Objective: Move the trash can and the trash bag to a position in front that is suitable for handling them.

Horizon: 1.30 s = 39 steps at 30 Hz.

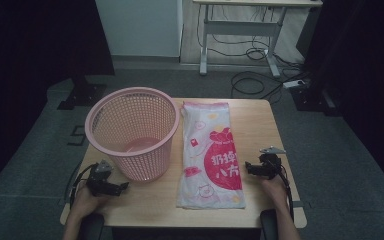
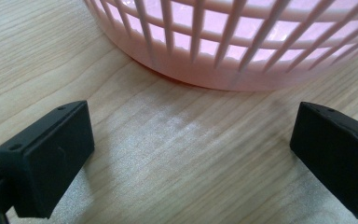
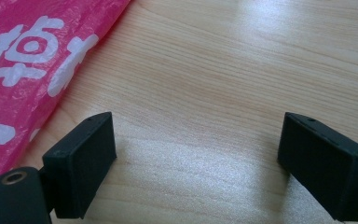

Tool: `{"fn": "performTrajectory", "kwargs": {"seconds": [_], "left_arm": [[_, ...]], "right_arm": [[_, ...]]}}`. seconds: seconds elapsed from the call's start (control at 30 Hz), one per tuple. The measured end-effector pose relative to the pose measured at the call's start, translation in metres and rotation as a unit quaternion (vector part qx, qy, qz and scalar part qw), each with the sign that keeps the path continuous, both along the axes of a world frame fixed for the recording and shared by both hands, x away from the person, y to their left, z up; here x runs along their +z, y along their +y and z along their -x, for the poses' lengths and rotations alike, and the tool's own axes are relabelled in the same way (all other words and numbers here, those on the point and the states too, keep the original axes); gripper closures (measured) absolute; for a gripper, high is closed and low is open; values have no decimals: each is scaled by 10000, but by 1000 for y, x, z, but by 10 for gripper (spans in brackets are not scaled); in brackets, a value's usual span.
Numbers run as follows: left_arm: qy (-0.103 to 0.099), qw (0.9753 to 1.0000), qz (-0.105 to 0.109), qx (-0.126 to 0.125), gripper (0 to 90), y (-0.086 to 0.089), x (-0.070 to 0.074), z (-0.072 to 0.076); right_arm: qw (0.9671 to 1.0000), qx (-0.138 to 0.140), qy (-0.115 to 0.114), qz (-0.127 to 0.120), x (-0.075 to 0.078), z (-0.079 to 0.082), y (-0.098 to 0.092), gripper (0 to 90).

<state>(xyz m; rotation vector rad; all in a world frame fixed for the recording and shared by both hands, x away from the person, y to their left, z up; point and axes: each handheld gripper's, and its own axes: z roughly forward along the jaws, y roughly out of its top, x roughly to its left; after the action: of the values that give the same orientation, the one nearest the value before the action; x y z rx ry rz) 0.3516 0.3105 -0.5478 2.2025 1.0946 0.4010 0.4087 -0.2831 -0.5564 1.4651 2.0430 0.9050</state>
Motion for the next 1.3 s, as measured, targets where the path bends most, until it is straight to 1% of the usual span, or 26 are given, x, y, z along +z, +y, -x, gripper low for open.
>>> {"fn": "performTrajectory", "kwargs": {"seconds": [0.13, 0.33, 0.37, 0.43, 0.47, 0.53, 0.63, 0.67, 0.7, 0.73, 0.77, 0.8, 0.83, 0.87, 0.9, 0.93, 0.97, 1.0, 1.03, 1.07, 1.1, 1.17, 1.2, 1.23, 1.27, 1.3], "left_arm": [[-6, 9999, 0, 133, 0, -3, 0, 0], [-7, 9999, -3, 105, 0, -2, 0, -1], [-8, 9999, -4, 133, 0, -3, 0, 0], [-5, 9999, 0, 151, 0, -3, 0, 0], [-4, 9999, -1, 168, 0, -3, 0, 0], [4, 9998, -5, 221, 0, -4, 0, 1], [1, 9997, -2, 236, 0, -4, 0, 2], [-4, 9997, -5, 239, 0, -4, 0, 2], [-3, 9997, -5, 238, 0, -4, 0, 2], [1, 9997, -1, 231, 0, -4, 0, 2], [1, 9997, -1, 231, 0, -4, 0, 2], [1, 9997, -1, 231, 0, -4, 0, 2], [2, 9997, -2, 230, 0, -4, 0, 2], [2, 9997, -1, 228, 0, -4, 0, 2], [3, 9997, -2, 225, 0, -4, 0, 2], [6, 9998, 3, 219, 0, -5, 0, 2], [6, 9998, 3, 219, 0, -5, 0, 2], [2, 9997, -5, 225, 0, -5, 0, 2], [0, 9997, -6, 225, 0, -5, 0, 2], [0, 9997, -6, 225, 0, -5, 0, 2], [0, 9997, -6, 225, 0, -5, 0, 2], [1, 9998, -7, 223, 0, -5, 0, 1], [-6, 9998, -7, 220, 0, -6, 0, 1], [-6, 9998, -2, 217, 0, -6, 0, 1], [-6, 9998, -2, 217, 0, -6, 0, 1], [-2, 9998, -7, 219, 0, -6, 0, 1]], "right_arm": [[10000, -2, -4, 9, 0, 0, 0, 108], [10000, 87, 0, 18, 1, -1, 1, 127], [9999, 148, 29, 30, 1, 0, 1, 132], [9998, 168, 47, 34, 2, 0, 1, 133], [9996, 261, 103, 57, 3, 1, 0, 137], [9995, 293, 136, 67, 3, 2, -1, 132], [9990, 351, 246, 99, 5, 2, -1, 125], [9990, 351, 246, 99, 5, 2, -1, 125], [9986, 384, 344, 148, 7, 2, 0, 126], [9986, 384, 344, 148, 7, 2, 0, 126], [9977, 504, 418, 177, 10, 1, 2, 125], [9970, 583, 502, 109, 12, 0, 3, 125], [9970, 583, 502, 109, 12, 0, 3, 125], [9962, 662, 570, 30, 14, -1, 4, 125], [9956, 776, 518, -16, 22, -2, 9, 126], [9952, 856, 471, -23, 25, -3, 13, 128], [9952, 856, 471, -23, 25, -3, 13, 128], [9946, 923, 463, -13, 29, -5, 17, 132], [9938, 1019, 442, 20, 34, -10, 25, 159], [9933, 1063, 450, 29, 36, -13, 29, 180], [9933, 1063, 450, 29, 36, -13, 29, 180], [9923, 1131, 502, -1, 38, -19, 37, 223], [9919, 1164, 501, 7, 39, -25, 45, 260], [9915, 1205, 488, 10, 38, -28, 48, 293], [9915, 1205, 488, 10, 38, -28, 48, 293], [9907, 1242, 549, -52, 35, -34, 55, 345]]}}
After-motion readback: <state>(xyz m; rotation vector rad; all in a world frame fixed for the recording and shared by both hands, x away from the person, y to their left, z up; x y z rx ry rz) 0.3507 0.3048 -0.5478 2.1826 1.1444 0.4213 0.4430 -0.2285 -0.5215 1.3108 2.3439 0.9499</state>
